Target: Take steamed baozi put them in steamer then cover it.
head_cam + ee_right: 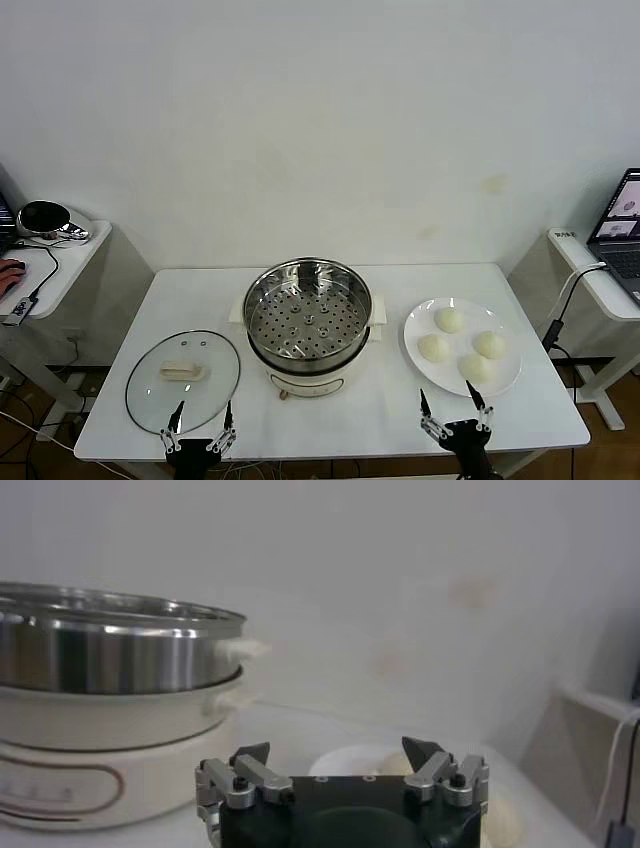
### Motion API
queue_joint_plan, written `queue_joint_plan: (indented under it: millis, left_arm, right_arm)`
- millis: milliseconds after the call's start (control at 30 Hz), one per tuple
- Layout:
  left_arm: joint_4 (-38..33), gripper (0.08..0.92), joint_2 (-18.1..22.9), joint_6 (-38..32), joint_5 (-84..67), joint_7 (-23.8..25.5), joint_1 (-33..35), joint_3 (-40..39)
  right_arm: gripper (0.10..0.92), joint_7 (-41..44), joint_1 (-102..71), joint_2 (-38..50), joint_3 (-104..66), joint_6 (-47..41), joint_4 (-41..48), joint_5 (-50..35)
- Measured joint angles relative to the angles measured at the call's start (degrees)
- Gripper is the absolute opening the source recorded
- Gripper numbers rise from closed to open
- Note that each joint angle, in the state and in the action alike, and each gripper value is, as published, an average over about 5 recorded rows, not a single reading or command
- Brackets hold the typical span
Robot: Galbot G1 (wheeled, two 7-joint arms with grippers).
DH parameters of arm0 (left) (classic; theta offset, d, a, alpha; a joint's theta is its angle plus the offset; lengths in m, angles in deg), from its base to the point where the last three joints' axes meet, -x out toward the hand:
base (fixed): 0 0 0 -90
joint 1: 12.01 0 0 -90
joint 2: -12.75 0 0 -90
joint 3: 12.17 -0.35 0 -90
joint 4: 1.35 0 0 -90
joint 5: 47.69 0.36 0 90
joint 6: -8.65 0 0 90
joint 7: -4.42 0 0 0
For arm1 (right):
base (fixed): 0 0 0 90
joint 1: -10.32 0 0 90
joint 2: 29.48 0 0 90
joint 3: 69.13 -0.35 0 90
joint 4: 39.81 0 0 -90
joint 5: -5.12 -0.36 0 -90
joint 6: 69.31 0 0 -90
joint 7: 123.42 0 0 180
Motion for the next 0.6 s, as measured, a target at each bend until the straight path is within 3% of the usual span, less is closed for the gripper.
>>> queue_joint_plan:
  millis: [300,600]
  left_arm:
    - [0.4,0.823,-0.3,-0.4,0.3,0.0,-0.9,0.1]
    - [0.2,0.823,-0.4,-0.5,1.5,-0.2,-1.6,0.3]
  right_arm:
    - [0.823,6.0,6.7,12.2,-4.4,-4.1,3.0,9.6]
    - [0.823,18.8,16.4,29.4,-3.5,-7.9,9.5,13.2]
